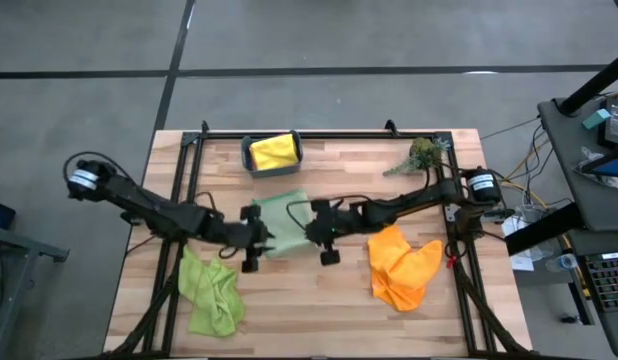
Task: Fold microfiber towels
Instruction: Fold the green microfiber towel
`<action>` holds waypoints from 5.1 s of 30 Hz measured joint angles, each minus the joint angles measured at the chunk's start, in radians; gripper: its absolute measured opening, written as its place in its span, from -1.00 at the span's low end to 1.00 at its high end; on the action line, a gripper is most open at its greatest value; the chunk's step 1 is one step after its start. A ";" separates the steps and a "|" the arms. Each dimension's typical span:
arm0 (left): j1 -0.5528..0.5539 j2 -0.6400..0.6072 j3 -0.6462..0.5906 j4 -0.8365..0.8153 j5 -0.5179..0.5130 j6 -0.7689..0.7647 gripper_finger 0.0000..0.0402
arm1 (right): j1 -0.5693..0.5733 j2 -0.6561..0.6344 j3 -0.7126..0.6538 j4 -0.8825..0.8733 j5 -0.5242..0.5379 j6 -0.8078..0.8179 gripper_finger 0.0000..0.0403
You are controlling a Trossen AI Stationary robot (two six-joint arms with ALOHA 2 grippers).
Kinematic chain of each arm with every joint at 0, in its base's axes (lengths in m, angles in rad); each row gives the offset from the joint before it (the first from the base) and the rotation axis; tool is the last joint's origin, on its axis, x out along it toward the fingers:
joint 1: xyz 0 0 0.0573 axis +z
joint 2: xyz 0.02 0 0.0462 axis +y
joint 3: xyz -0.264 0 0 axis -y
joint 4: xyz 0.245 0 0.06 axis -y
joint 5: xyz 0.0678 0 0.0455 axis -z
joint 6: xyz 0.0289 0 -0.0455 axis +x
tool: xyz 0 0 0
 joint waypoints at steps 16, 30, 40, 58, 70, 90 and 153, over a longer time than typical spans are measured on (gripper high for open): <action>-0.163 0.283 0.070 0.001 -0.219 -0.039 0.22 | 0.080 0.050 -0.010 -0.081 0.099 0.105 -0.35; -0.162 0.376 0.060 -0.045 -0.270 -0.115 0.23 | 0.080 0.146 -0.010 -0.018 0.225 0.064 -0.09; -0.156 0.390 0.059 -0.046 -0.292 -0.122 -0.17 | 0.075 0.185 -0.009 0.012 0.240 0.067 -0.52; -0.150 0.259 0.059 -0.047 -0.147 -0.065 -0.92 | 0.111 0.097 0.047 -0.137 0.188 0.098 -0.95; -0.159 0.103 0.032 0.059 0.050 -0.138 -0.99 | 0.145 0.090 0.223 -0.417 0.183 0.090 -0.96; -0.176 0.127 0.033 -0.072 0.117 -0.070 -0.40 | 0.145 0.090 0.301 -0.524 0.139 0.029 -0.96; -0.089 0.266 -0.114 0.135 -0.262 0.048 -0.35 | -0.083 0.233 0.349 -0.193 0.078 -0.183 -0.96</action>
